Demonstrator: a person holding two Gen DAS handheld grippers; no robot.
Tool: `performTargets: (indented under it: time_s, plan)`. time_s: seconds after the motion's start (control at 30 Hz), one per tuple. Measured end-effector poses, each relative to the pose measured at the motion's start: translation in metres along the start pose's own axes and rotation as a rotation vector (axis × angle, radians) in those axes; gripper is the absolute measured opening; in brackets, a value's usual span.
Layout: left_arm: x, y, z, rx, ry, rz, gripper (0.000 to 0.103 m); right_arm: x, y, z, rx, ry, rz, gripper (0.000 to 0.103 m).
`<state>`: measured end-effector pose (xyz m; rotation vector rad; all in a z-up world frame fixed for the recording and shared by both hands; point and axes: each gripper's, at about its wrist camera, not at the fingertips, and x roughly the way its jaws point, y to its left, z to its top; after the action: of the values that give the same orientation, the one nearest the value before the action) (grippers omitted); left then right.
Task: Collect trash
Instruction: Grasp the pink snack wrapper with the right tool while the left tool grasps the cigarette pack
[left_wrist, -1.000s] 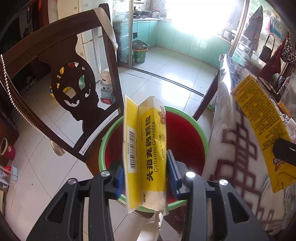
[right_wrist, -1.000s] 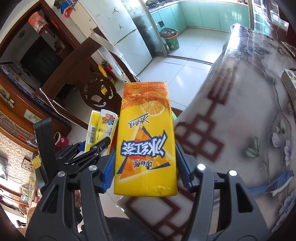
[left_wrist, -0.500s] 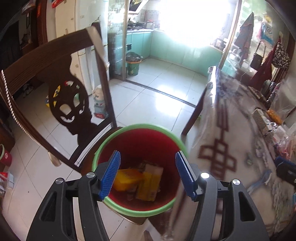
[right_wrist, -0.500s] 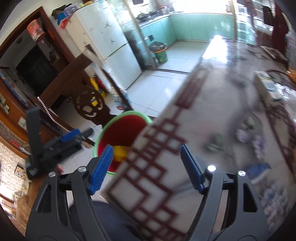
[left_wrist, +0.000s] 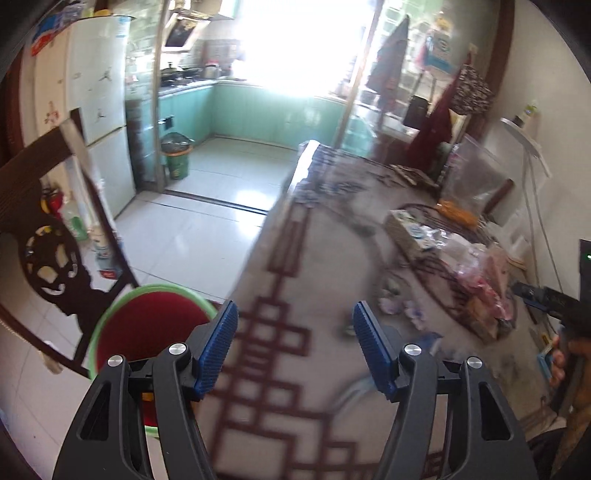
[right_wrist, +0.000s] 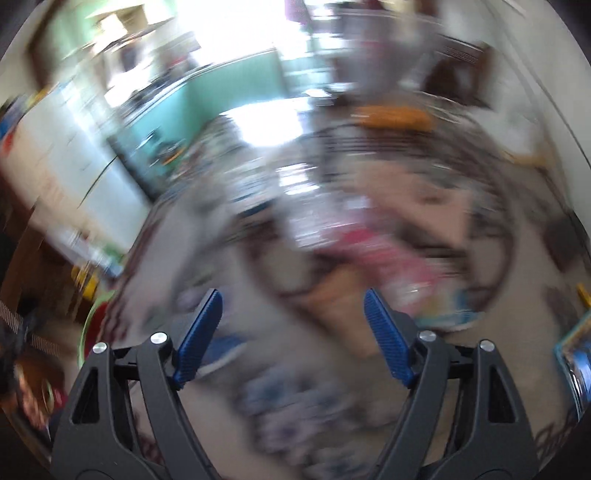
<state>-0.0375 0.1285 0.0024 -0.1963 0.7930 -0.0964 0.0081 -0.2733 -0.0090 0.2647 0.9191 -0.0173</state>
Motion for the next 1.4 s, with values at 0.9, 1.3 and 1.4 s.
performTargets:
  time_s: [0.9, 1.3, 1.4]
  plan:
    - [0.106, -0.219, -0.076, 0.119, 0.321, -0.189, 0.065, 0.058, -0.034, -0.046, -0.046, 0.352, 0.211, 0.01]
    - [0.137, -0.242, -0.075, 0.066, 0.302, -0.034, 0.072, 0.024, -0.077, -0.024, 0.012, 0.173, 0.051, 0.064]
    - [0.143, -0.236, -0.078, -0.01, 0.309, -0.019, 0.072, 0.02, -0.081, -0.019, 0.026, 0.157, 0.056, 0.067]
